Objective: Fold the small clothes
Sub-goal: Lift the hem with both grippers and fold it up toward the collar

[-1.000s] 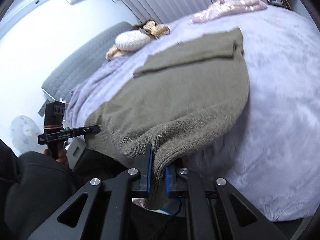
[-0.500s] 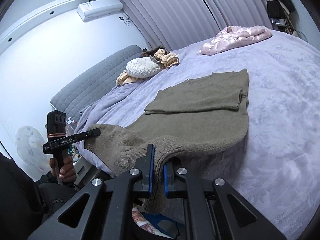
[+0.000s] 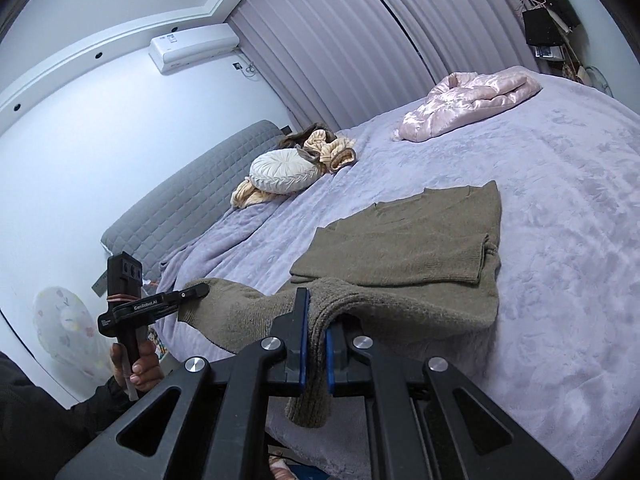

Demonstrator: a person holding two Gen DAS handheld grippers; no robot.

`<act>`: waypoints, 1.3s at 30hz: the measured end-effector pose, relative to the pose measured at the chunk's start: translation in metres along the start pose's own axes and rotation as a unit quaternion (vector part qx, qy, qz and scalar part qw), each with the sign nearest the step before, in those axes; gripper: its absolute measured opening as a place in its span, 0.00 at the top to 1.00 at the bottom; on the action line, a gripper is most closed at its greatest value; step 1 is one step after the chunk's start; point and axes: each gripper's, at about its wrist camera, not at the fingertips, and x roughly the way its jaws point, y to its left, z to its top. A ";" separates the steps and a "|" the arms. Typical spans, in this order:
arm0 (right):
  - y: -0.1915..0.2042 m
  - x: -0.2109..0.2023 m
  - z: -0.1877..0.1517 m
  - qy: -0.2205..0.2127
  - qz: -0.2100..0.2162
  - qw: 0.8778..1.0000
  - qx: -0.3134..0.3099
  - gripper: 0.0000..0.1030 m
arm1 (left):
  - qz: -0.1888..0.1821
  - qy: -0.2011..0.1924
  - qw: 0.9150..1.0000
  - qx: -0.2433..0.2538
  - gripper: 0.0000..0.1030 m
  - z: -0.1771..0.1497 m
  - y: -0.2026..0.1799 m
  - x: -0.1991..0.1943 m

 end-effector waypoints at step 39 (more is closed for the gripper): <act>-0.037 0.092 0.107 -0.026 -0.114 0.991 0.069 0.93 | 0.054 0.012 0.998 -0.016 0.89 0.099 -0.007 0.074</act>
